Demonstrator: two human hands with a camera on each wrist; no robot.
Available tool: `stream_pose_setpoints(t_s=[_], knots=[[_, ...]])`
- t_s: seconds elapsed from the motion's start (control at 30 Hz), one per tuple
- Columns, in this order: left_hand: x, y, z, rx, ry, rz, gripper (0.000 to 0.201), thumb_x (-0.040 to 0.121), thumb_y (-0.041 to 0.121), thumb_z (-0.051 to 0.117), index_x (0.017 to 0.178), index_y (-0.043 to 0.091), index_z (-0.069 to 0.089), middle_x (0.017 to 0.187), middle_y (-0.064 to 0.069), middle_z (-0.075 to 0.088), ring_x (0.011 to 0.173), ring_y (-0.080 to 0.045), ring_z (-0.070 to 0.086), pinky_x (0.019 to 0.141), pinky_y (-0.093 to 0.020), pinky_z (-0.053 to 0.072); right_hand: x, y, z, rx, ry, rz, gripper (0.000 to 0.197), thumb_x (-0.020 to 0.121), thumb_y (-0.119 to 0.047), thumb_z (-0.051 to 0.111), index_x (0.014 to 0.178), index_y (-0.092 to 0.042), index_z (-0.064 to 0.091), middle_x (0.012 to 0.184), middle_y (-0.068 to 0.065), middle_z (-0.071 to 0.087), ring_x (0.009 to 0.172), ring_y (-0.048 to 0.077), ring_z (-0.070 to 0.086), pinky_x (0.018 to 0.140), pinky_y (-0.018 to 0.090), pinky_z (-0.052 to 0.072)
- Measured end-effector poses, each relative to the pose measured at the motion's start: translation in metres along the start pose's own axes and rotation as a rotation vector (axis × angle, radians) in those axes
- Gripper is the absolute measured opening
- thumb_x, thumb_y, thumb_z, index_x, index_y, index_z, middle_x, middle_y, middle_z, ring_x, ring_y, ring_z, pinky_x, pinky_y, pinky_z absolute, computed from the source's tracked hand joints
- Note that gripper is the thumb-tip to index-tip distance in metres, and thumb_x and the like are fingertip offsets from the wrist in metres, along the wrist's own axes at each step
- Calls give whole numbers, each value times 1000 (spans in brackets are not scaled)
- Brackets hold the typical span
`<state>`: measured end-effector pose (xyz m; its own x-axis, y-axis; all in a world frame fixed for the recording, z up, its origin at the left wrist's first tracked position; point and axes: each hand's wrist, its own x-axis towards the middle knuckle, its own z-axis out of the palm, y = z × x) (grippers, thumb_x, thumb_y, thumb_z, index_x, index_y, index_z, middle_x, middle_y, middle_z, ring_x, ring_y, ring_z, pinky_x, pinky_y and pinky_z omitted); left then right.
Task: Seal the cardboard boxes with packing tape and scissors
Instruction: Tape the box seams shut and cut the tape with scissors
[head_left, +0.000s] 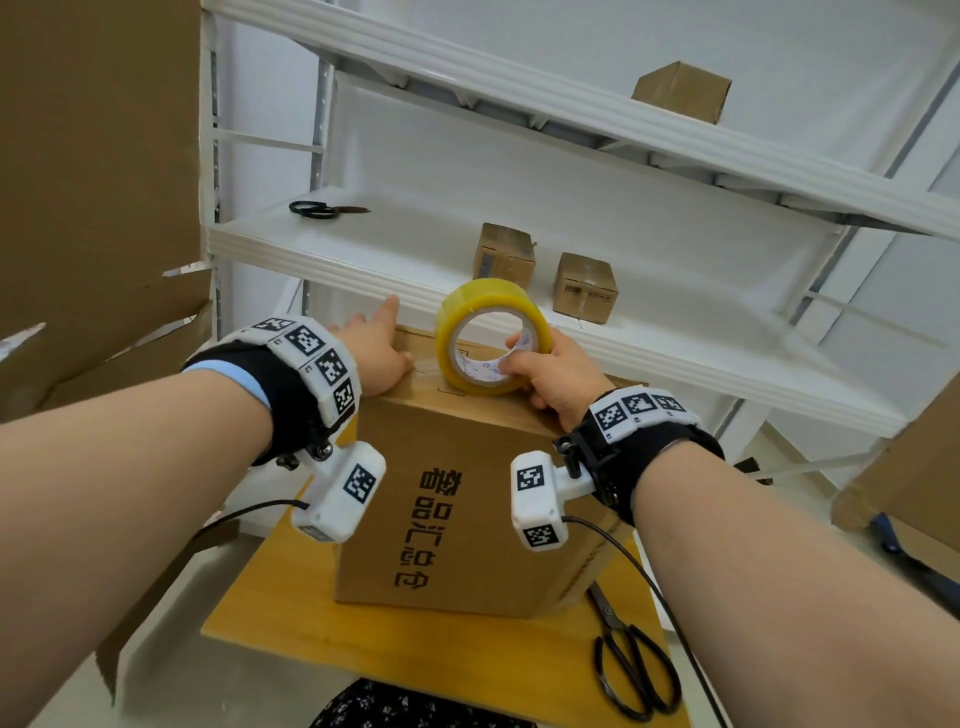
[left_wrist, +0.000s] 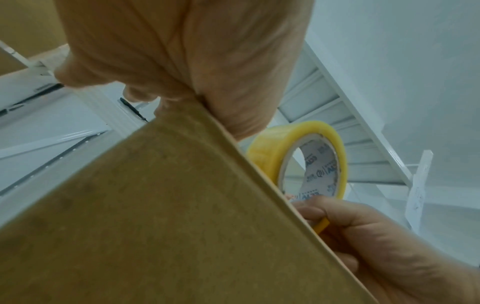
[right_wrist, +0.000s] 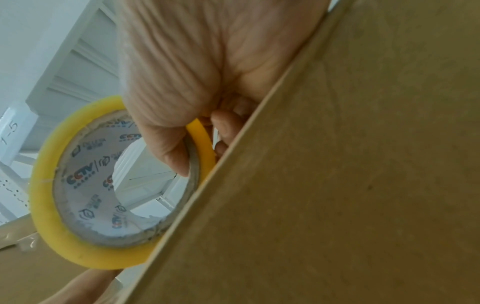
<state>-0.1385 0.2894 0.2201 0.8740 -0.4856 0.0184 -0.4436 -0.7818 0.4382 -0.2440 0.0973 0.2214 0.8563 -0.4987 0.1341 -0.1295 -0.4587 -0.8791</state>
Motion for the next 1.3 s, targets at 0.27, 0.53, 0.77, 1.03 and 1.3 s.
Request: stream_pose_setpoints(t_s=[0.27, 0.53, 0.77, 1.03, 1.3], knots=[[6, 6, 14, 129, 24, -60, 91, 91, 63, 46, 155, 25, -6, 160, -17, 15, 147, -40, -1, 119, -54, 6, -6, 3, 2, -39, -19, -20, 21, 86, -25, 68, 103, -13, 65, 66, 2, 54, 58, 15, 48, 54, 29, 40], [-16, 24, -7, 60, 234, 36, 38, 85, 36, 62, 116, 19, 51, 112, -9, 60, 105, -29, 52, 81, -38, 43, -12, -5, 2, -146, 1, -39, 18, 91, -42, 63, 87, -24, 62, 66, 0, 59, 56, 16, 51, 60, 31, 43], [-22, 31, -5, 54, 130, 93, 11, 91, 15, 53, 86, 14, 62, 77, -7, 60, 64, -21, 52, 60, -29, 39, -15, -6, -1, -146, -136, -57, 36, 80, -41, 79, 106, -17, 69, 74, -2, 60, 66, 13, 52, 59, 27, 42], [-8, 24, -2, 49, 101, 82, 13, 91, 23, 57, 88, 14, 65, 81, -8, 66, 72, -26, 61, 61, -31, 43, -15, -2, -5, -11, -114, -63, 40, 74, -42, 84, 98, -13, 71, 68, 0, 59, 57, 12, 47, 53, 24, 40], [-11, 25, -2, 50, 70, 93, 25, 91, 32, 64, 103, 10, 67, 102, -9, 68, 95, -27, 63, 81, -34, 50, -15, 0, -10, 115, 175, -6, 15, 73, -21, 78, 82, -20, 66, 66, 0, 58, 51, 15, 46, 50, 26, 40]])
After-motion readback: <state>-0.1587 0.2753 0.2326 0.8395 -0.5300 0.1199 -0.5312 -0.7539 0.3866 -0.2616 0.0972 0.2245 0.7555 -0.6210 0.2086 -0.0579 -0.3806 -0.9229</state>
